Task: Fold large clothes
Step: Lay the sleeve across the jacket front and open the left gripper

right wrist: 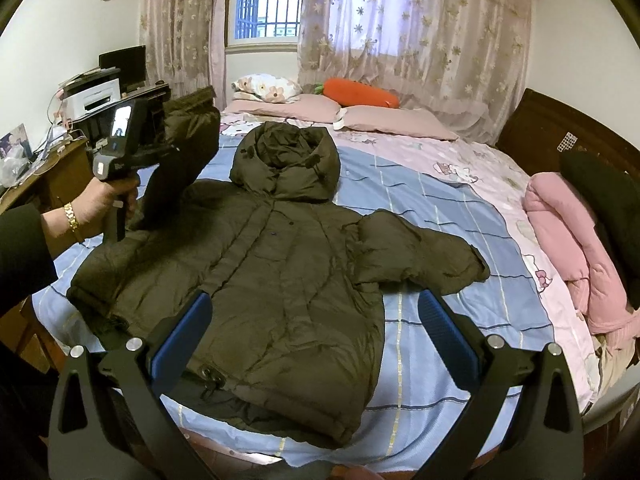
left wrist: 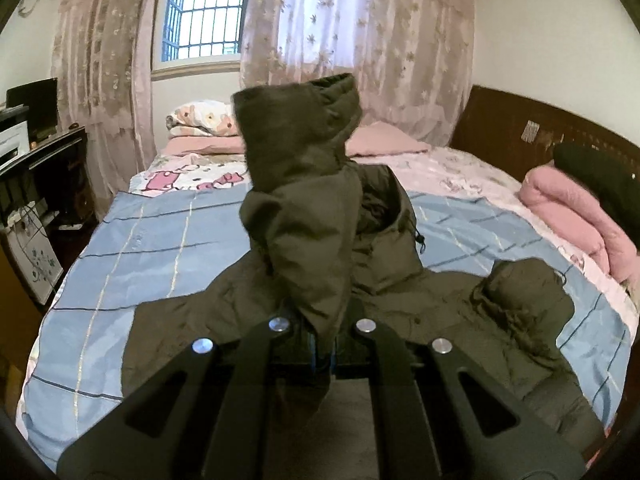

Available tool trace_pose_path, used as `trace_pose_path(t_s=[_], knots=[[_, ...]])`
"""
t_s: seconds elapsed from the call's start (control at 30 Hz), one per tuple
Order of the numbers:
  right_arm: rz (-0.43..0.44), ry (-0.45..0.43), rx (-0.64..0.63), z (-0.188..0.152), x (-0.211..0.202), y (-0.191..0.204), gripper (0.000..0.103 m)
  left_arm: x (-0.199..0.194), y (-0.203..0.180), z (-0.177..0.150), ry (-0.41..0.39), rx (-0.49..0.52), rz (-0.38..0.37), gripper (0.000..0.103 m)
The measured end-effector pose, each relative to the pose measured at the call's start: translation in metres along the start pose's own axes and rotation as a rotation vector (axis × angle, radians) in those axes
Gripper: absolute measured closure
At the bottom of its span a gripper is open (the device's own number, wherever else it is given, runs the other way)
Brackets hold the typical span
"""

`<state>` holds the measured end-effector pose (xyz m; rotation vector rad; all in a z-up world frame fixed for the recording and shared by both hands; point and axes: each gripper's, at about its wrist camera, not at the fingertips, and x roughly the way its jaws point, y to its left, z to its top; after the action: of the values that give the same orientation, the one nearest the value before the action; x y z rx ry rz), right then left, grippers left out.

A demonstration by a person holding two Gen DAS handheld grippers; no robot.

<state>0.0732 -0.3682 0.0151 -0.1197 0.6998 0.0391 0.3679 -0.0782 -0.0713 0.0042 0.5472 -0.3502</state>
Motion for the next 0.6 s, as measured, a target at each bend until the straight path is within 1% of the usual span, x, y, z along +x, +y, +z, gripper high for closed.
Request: trace_pose_path(t_s=[0.3, 0.47, 0.6], knots=[[-0.012, 0.005, 0.007, -0.001, 0.000, -0.003, 0.001, 0.029, -0.032, -0.017, 0.062, 0.026, 0.001, 0.099], [-0.015, -0.001, 0.033, -0.002, -0.002, -0.011, 0.001, 0.049, -0.047, -0.031, 0.111, 0.038, -0.002, 0.098], [-0.020, -0.002, 0.042, -0.003, -0.003, -0.017, 0.001, 0.065, -0.065, -0.043, 0.156, 0.059, -0.007, 0.095]])
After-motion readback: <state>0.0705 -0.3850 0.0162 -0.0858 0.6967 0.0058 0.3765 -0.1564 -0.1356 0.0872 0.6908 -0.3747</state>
